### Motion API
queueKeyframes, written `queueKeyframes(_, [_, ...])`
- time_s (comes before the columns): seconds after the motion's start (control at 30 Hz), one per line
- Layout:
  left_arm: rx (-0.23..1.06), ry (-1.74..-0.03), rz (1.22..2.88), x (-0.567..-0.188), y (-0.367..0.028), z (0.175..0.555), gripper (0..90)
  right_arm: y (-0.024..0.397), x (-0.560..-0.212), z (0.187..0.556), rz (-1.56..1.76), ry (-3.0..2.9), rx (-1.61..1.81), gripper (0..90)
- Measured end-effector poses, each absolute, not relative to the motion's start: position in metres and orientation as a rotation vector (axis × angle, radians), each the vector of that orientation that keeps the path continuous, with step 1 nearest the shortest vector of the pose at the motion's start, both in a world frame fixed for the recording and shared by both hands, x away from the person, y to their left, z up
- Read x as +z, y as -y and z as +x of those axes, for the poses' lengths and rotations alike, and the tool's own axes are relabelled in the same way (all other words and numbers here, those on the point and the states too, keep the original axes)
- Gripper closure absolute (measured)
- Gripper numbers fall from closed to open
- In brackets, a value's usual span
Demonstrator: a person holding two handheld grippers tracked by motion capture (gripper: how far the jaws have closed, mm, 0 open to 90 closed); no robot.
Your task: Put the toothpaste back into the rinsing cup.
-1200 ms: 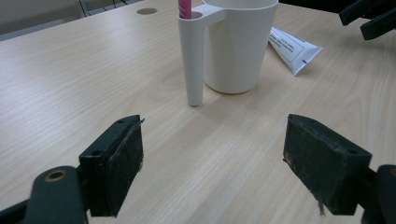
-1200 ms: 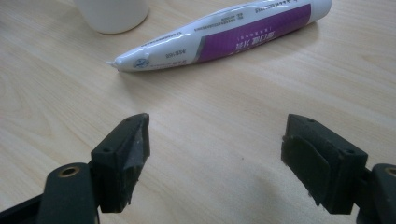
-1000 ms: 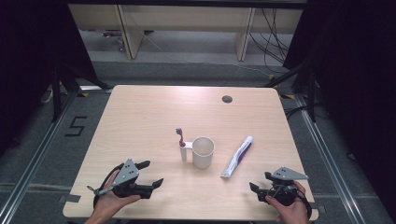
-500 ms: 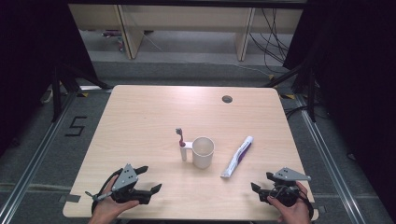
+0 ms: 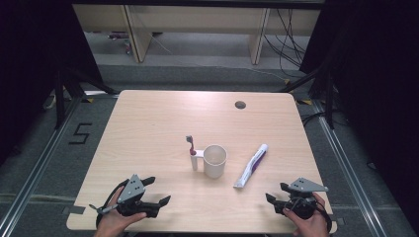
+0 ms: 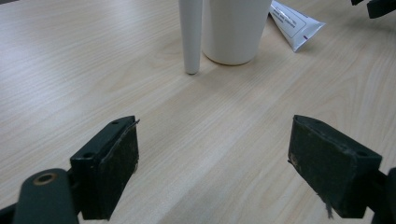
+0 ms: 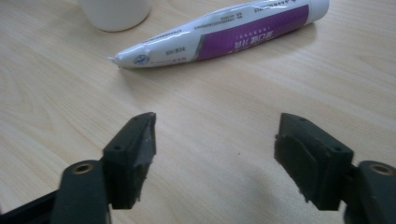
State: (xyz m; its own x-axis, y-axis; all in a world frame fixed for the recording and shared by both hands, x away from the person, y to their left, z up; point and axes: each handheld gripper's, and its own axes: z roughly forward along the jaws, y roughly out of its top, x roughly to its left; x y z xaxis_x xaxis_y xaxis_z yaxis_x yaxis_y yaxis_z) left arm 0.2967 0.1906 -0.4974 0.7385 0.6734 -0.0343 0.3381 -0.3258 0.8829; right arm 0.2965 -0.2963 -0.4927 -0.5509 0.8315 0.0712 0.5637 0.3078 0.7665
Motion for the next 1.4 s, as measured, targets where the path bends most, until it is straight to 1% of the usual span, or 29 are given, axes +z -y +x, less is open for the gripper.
queueKeyframes(0.13, [0.432,-0.774,1.943,-0.498,-0.191,0.297,15.8,0.296,-0.492,0.298,1.257,-2.237,1.086,31.4])
queueKeyframes(0.23, [0.431,-0.779,1.947,-0.500,-0.191,0.297,15.8,0.295,-0.490,0.304,1.232,-2.243,1.105,37.4])
queueKeyframes(0.27, [0.431,-0.781,1.946,-0.500,-0.191,0.297,15.8,0.293,-0.488,0.304,1.262,-2.226,1.101,40.2])
queueKeyframes(0.33, [0.432,-0.779,1.938,-0.499,-0.190,0.296,15.8,0.294,-0.485,0.308,1.236,-2.210,1.114,48.7])
queueKeyframes(0.4, [0.437,-0.776,1.947,-0.499,-0.191,0.296,15.8,0.294,-0.482,0.313,1.209,-2.210,1.087,54.9])
queueKeyframes(0.43, [0.439,-0.770,1.952,-0.499,-0.191,0.297,15.9,0.292,-0.481,0.315,1.204,-2.204,1.083,59.7])
queueKeyframes(0.53, [0.431,-0.787,1.951,-0.501,-0.191,0.298,15.9,0.291,-0.479,0.324,1.152,-2.203,1.058,68.6])
queueKeyframes(0.8, [0.437,-0.789,1.955,-0.502,-0.190,0.297,15.9,0.294,-0.478,0.359,1.134,-2.192,1.047,87.2])
queueKeyframes(0.93, [0.433,-0.778,1.957,-0.503,-0.190,0.298,15.9,0.296,-0.474,0.377,1.140,-2.186,1.053,90.0])
queueKeyframes(1.4, [0.444,-0.800,1.946,-0.501,-0.193,0.297,15.9,0.273,-0.475,0.438,1.169,-2.212,1.038,90.0])
